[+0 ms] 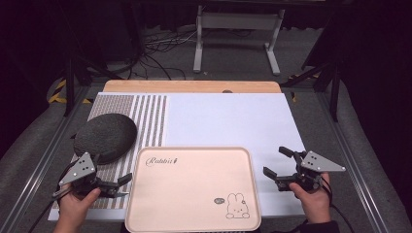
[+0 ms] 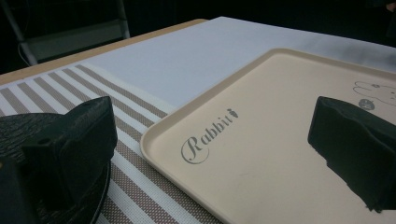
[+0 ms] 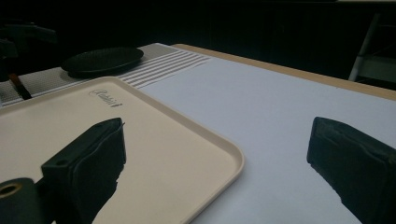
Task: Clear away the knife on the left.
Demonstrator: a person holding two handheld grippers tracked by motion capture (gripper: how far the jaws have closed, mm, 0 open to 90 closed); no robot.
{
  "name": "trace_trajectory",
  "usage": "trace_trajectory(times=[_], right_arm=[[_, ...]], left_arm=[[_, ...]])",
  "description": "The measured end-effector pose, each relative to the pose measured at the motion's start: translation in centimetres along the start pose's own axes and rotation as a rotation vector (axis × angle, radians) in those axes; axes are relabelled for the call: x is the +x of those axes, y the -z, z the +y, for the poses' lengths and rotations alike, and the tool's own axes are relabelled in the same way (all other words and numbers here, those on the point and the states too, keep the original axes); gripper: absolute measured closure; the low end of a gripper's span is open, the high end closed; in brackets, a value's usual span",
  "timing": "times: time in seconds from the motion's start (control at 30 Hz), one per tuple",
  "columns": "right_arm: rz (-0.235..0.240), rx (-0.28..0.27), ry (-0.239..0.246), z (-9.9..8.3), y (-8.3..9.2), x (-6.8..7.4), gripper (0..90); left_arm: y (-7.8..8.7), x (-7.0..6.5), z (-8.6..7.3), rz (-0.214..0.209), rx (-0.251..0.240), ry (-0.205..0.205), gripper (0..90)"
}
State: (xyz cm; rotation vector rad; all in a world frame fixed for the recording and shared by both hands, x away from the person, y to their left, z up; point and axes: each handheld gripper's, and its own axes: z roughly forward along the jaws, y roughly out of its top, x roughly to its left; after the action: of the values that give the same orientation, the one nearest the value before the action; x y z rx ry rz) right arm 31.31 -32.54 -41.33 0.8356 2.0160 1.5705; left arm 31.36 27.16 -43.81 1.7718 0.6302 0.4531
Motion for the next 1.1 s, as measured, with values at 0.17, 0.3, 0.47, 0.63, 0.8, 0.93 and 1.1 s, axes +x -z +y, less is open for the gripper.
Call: trace_trajectory(times=[0.17, 0.3, 0.47, 0.63, 0.8, 0.93, 1.1], right_arm=[[0.011, 0.015, 0.006, -0.1, -0.2, 0.1, 6.7], [0.016, 0.015, 0.004, -0.1, -0.2, 0.1, 6.7], [0.015, 0.011, 0.0, -0.1, -0.2, 0.0, 6.7], [0.018, 0.01, -0.005, -0.1, -0.2, 0.0, 6.6], [0.018, 0.008, -0.007, -0.1, -0.2, -0.1, 6.6], [0.018, 0.005, -0.009, -0.1, -0.2, -0.2, 6.6], [0.017, 0.011, -0.013, -0.1, -0.3, -0.3, 6.5]], left_arm=[[0.1, 0.0, 0.0, 0.003, 0.0, 0.011, 2.7], [0.1, 0.1, 0.0, 0.001, -0.002, 0.009, 2.5], [0.2, 0.1, 0.1, -0.005, -0.007, 0.015, 1.7], [0.1, 0.1, 0.2, -0.029, 0.02, 0.018, 2.4], [0.1, 0.3, 0.9, -0.056, 0.041, 0.018, 3.6], [0.4, 0.4, 1.6, -0.057, 0.078, -0.012, 5.1], [0.9, 0.5, 2.3, -0.057, 0.132, -0.05, 6.1]])
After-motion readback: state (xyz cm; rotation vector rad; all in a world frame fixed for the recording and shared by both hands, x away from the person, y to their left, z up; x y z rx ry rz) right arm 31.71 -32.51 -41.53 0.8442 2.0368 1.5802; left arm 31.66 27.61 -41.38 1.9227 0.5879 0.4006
